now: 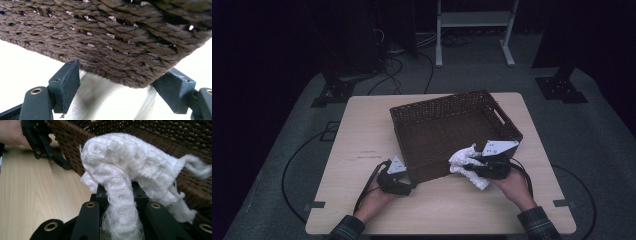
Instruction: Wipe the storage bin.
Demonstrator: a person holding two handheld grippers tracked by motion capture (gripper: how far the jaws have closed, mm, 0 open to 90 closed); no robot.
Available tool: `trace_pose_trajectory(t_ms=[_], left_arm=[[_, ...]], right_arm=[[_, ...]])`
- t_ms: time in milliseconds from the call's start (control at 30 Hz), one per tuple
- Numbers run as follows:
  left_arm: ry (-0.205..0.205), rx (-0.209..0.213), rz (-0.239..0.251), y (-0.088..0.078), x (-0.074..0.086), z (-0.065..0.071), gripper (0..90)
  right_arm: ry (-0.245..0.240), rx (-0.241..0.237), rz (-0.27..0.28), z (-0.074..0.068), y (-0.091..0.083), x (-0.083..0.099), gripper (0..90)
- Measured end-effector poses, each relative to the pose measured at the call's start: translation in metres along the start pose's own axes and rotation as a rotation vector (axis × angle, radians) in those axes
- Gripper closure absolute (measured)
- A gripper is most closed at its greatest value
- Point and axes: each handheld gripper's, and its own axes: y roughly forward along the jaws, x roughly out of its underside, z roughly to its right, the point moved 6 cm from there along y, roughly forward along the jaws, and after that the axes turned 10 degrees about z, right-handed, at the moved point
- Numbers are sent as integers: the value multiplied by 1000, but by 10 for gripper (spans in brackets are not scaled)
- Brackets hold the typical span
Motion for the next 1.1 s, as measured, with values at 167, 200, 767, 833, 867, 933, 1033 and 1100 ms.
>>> trace_pose_trajectory(t_ms=[167, 200, 767, 833, 867, 933, 1033, 1100], left_arm=[[4, 1, -3, 0, 0, 0, 223], [4, 1, -4, 0, 0, 0, 223], [4, 1, -4, 0, 0, 0, 223], [4, 1, -4, 0, 0, 0, 223], [4, 1, -4, 0, 0, 0, 223], [4, 1, -3, 0, 0, 0, 223], [4, 2, -3, 0, 0, 0, 223], [4, 2, -3, 0, 0, 0, 223]], right_arm=[[17, 0, -41, 3, 7, 11, 736], [17, 1, -52, 3, 9, 14, 735], [17, -3, -179, 8, 33, 42, 735], [14, 1, -201, 8, 36, 46, 734], [9, 0, -213, 8, 38, 49, 734], [12, 0, -220, 7, 40, 51, 733], [1, 5, -220, 6, 38, 49, 733], [-11, 4, -196, 3, 34, 44, 733]])
